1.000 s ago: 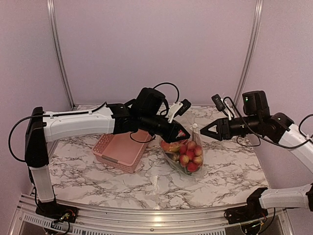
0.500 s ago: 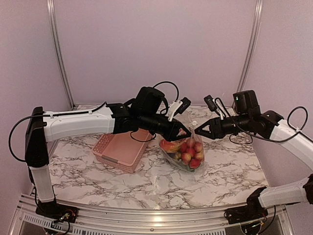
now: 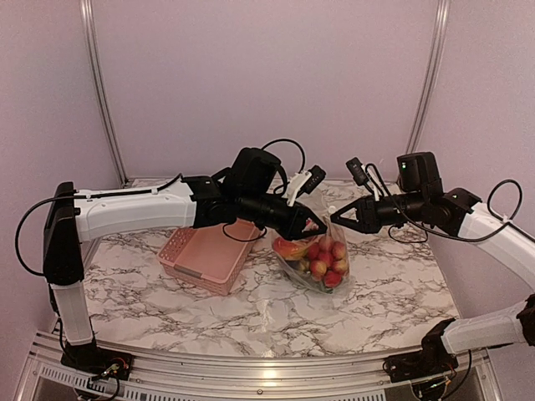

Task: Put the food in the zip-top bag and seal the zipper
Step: Pass from the left arm to the right

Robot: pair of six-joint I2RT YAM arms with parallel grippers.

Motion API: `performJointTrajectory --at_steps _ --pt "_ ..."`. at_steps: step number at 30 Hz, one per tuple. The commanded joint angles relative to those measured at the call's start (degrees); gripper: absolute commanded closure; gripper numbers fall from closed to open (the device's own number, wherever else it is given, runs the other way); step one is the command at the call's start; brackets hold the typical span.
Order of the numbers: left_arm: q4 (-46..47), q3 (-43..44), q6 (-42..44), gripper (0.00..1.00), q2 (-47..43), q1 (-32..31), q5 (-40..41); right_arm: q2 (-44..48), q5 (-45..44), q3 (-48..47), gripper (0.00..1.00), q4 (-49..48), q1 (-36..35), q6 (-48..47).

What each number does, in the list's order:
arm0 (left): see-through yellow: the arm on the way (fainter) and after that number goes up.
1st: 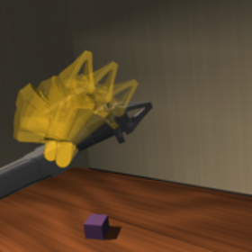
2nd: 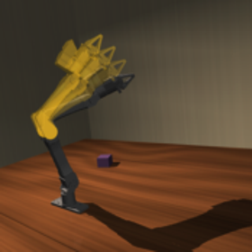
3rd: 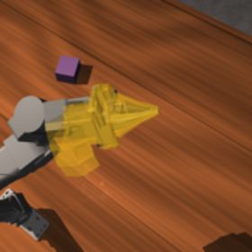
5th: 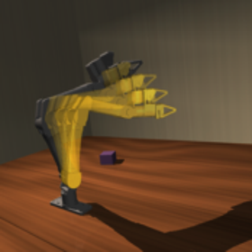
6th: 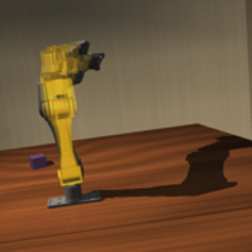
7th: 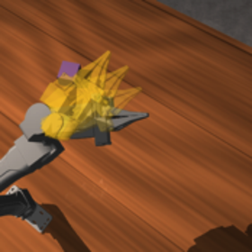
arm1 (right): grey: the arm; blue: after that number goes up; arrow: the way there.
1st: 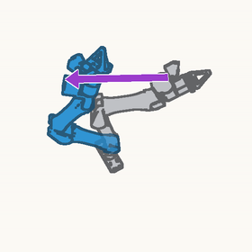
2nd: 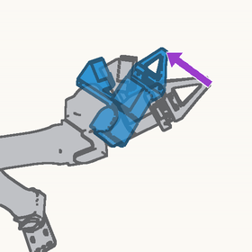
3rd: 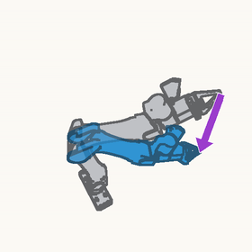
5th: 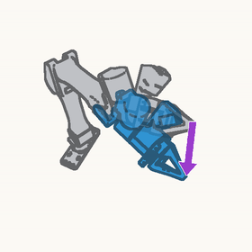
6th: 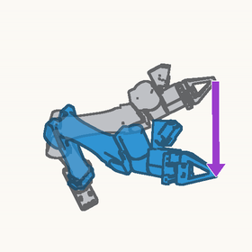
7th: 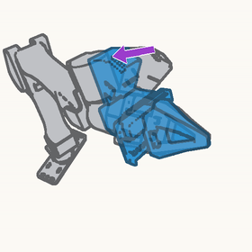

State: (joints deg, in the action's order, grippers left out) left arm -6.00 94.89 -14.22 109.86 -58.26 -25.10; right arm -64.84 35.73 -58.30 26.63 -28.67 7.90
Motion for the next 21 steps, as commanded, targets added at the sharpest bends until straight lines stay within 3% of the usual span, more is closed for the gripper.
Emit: performJointTrajectory --at_steps 1,12,19,21 --pt "2.8 -0.1 -0.4 0.97 0.8 0.6 -0.9 0.0 1.2 -0.6 0.86 -1.8 -0.5 -0.4" --pt "3.4 -0.1 -1.5 0.97 1.0 1.0 -1.0 -0.6 1.2 0.8 0.84 -2.5 -0.5 -0.4" --pt "2.9 -0.2 -1.4 0.97 0.8 1.0 -0.4 -2.2 0.7 -0.2 1.0 -3.7 -0.5 0.0" --pt "1.6 0.0 -0.6 0.86 0.5 1.0 2.1 -1.7 0.7 -0.8 1.0 -3.1 -0.5 0.0"
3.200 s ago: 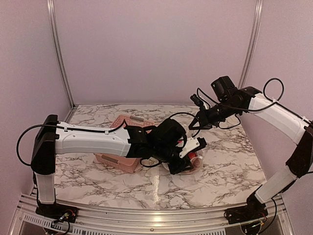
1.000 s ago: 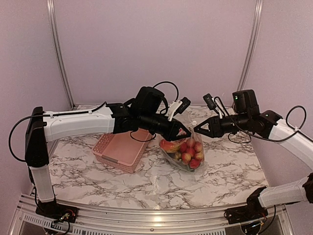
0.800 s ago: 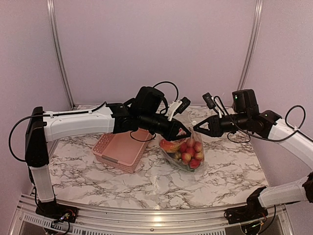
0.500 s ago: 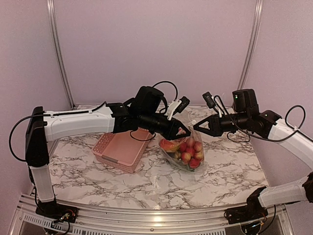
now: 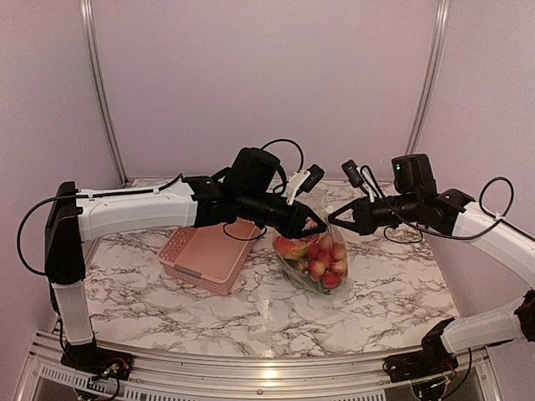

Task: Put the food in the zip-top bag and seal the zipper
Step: Pass from the left arm to the right

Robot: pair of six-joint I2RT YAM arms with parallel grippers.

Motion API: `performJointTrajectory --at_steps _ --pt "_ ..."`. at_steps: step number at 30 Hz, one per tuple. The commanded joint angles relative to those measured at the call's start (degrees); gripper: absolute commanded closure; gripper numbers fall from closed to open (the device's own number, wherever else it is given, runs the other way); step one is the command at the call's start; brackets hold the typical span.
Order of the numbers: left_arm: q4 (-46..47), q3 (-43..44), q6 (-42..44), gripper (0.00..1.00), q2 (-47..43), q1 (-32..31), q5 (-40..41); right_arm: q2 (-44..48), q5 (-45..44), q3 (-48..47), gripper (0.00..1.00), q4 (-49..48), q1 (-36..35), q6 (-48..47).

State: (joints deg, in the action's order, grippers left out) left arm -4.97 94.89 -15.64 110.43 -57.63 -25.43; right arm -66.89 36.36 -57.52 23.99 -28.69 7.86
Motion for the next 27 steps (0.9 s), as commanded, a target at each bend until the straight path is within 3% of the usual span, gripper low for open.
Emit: performJointTrajectory --at_steps 1,3,5,9,17,21,27 --pt "-0.5 0.1 1.5 0.8 -0.3 0.4 4.2 0.8 0.1 -1.9 1.0 0.1 -0.5 -0.1" --pt "-3.5 0.5 4.4 0.61 -1.4 0.4 9.0 1.9 0.4 -3.3 1.0 1.4 -0.5 -0.3" --pt "-6.5 0.3 8.3 0.49 -3.7 0.4 13.0 3.1 0.4 -5.0 1.0 3.6 -0.6 -0.8" --pt "-9.8 -2.0 17.5 0.37 -9.9 0.3 17.2 4.4 0.1 -8.9 1.0 8.5 -0.7 -1.5" --pt "-11.2 3.6 27.3 0.27 -13.7 -0.8 16.8 3.5 -1.4 -15.3 1.0 18.1 -2.9 -2.9" --pt "-10.4 4.6 27.6 0.19 -12.4 -0.8 11.1 2.0 -2.7 -18.0 1.0 22.5 -7.3 -5.2" --pt "-7.3 5.1 24.9 0.19 -10.5 -0.8 0.4 -0.5 -4.1 -21.9 1.0 25.2 -15.1 -5.7"
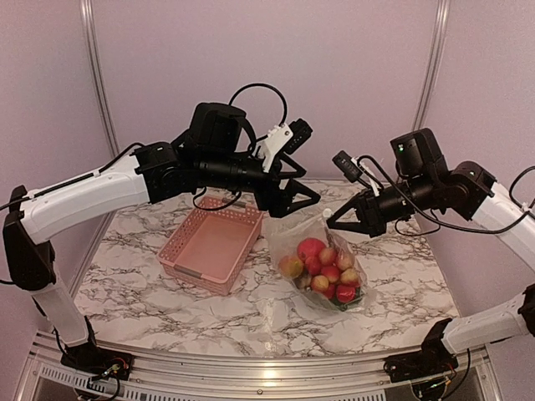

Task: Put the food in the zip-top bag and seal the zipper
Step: Pass from the left arm to the right, then zip the zipper of the food storage bag.

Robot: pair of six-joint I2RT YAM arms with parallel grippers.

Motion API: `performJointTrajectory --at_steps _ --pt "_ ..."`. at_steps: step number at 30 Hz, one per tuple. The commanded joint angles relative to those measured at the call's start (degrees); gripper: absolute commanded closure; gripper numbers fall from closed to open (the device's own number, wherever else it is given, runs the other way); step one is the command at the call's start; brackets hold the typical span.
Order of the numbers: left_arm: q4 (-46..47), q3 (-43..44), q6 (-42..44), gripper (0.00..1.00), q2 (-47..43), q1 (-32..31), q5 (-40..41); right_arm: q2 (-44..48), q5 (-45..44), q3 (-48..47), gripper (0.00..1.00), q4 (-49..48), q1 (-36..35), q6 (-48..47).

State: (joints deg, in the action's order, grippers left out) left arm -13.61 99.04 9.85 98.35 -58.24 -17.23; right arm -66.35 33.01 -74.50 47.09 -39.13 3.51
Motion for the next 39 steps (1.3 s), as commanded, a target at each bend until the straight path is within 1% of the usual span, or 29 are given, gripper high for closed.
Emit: performJointTrajectory --at_steps 1,4,9,16,23,28,34,37,39 --pt "1.5 1.0 -0.8 0.19 1.6 -0.2 -9.0 -1.5 -1.1 -5.7 1.0 2.4 -6.1 -1.0" --pt "1.7 0.3 -1.8 0.21 1.1 -0.2 -11.4 -2.6 -2.8 -7.5 1.0 3.6 -8.3 -0.9" --pt "0.9 -3.9 -3.2 0.27 -1.1 -0.2 -14.1 -4.3 -6.5 -5.4 1.0 3.2 -8.3 -2.3" --pt "0.1 -10.6 -3.7 0.34 -4.3 -0.2 -15.1 -5.2 -6.7 -2.6 1.0 -0.9 -8.3 -1.8" --pt "2.1 -10.5 -5.3 0.43 -1.7 0.0 -16.0 -6.1 -6.0 -3.2 1.0 -1.6 -8.3 -2.5" --pt "5.0 -9.7 -8.1 0.57 -0.2 0.7 -18.0 -5.6 -6.3 -2.9 1.0 -1.2 -8.3 -2.8" --pt "6.4 -10.4 -9.5 0.68 0.6 1.1 -20.0 -4.9 -6.9 -2.4 1.0 -1.9 -8.3 -2.4" --pt "6.9 -10.5 -11.9 0.77 1.0 1.2 -21.2 -4.7 -7.0 -2.1 1.0 -2.1 -8.3 -2.1" --pt "7.0 -10.6 -12.3 0.8 1.1 1.2 -21.2 -4.5 -6.9 -1.9 1.0 -2.3 -8.2 -2.0"
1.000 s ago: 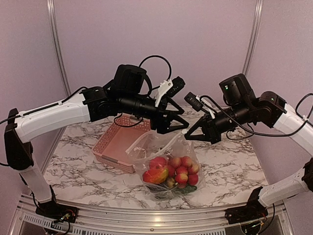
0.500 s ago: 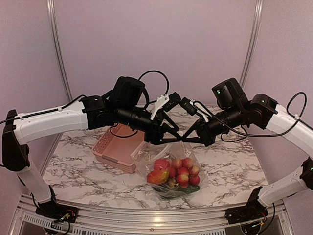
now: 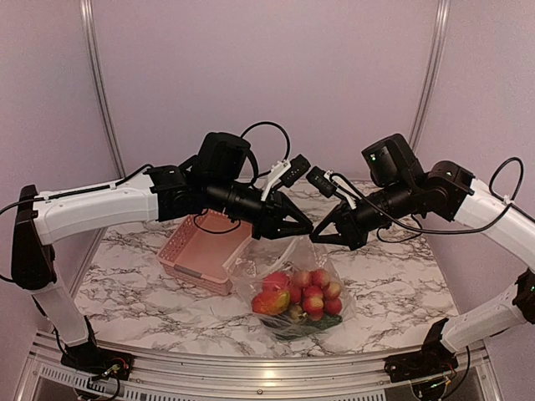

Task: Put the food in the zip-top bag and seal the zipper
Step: Zip the zipper of the food storage bag.

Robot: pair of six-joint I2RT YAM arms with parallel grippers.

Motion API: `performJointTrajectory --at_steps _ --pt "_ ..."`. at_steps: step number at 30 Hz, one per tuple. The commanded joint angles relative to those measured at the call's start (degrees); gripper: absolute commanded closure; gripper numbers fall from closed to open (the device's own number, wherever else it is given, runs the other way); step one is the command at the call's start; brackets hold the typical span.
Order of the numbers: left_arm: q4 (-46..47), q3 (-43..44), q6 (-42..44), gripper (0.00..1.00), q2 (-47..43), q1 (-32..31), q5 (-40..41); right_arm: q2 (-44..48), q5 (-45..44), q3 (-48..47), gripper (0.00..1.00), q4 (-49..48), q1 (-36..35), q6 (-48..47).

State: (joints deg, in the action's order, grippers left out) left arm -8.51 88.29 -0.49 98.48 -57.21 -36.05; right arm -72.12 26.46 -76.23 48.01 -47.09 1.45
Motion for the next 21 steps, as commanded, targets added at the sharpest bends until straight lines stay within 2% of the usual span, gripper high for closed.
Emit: performJointTrajectory --at_steps 1,11,15,21 --pt "1.9 0.1 -2.1 0.81 1.0 0.3 -2.5 1.3 -0.4 -0.1 1.0 -3.3 -0.4 0.1" --pt "0.9 -1.0 -2.5 0.82 0.8 0.5 -1.2 2.0 -0.4 0.7 1.0 -4.3 -0.3 1.2" --pt "0.0 -0.6 -2.8 0.77 1.2 0.6 0.7 2.4 -0.4 0.9 1.0 -4.4 -0.4 1.2" --pt "-0.1 -0.4 -3.0 0.88 1.3 0.7 1.3 2.5 -0.6 1.2 1.0 -4.3 -0.3 1.0"
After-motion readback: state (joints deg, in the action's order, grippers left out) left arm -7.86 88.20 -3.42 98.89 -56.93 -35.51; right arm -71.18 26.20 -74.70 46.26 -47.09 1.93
